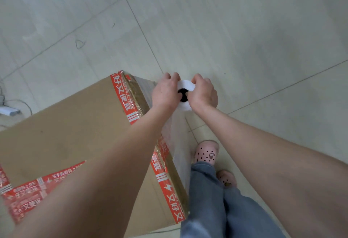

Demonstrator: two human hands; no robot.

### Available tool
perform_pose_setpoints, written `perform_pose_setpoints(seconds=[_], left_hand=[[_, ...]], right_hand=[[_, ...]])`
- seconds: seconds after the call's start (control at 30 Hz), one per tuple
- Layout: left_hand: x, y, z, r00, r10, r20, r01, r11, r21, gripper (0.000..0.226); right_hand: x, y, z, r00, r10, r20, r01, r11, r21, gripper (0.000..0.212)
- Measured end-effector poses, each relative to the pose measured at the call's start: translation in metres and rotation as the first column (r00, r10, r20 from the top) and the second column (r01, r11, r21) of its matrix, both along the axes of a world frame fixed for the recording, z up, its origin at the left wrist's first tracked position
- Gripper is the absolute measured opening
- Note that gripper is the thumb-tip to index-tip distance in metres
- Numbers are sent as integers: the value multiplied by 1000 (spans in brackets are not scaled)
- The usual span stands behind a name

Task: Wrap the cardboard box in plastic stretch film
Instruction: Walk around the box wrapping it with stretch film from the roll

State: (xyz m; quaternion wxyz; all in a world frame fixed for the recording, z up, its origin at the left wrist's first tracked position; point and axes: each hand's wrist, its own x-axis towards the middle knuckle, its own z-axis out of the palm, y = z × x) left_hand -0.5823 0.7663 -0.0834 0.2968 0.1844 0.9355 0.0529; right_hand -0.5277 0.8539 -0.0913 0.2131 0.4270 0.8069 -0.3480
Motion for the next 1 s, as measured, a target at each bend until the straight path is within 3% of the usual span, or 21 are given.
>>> perform_pose_setpoints(seconds=[0.17, 0.27, 0.37, 0.47, 0.57, 0.67, 0.87, 1.0], left_hand=[[-15, 14, 0, 998, -64, -25, 63, 997, -41, 25], [-17, 13, -1, 1000, 21, -2, -21, 999, -40, 27], [-22, 12, -2, 985, 169, 38, -168, 986, -20, 27], [-30, 12, -1, 953, 300, 29, -300, 954, 1, 23], [-28, 12, -4, 915, 401, 38, -401, 916, 15, 23], [-29, 20, -5, 922, 385, 34, -384, 923, -28, 30], [-56, 35, -10, 972, 235, 6, -235, 970, -61, 27], [-67, 32, -9, 948, 317, -5, -317, 947, -60, 26]], right_hand=[[-15, 12, -3, 993, 113, -31, -111, 992, 58, 24], [-20, 14, -4, 949, 309, -58, -306, 950, 53, 28], [-20, 16, -5, 982, 179, -52, -182, 982, -55, 31], [-22, 19, -5, 996, 68, 59, -59, 988, -143, 50], [-26, 22, -9, 996, 35, 82, -18, 981, -196, 34], [-40, 27, -8, 998, 63, 19, -59, 986, -156, 21], [-64, 43, -5, 968, 247, -45, -250, 965, -76, 21], [-86, 46, 0, 921, 382, -73, -385, 923, -26, 30]])
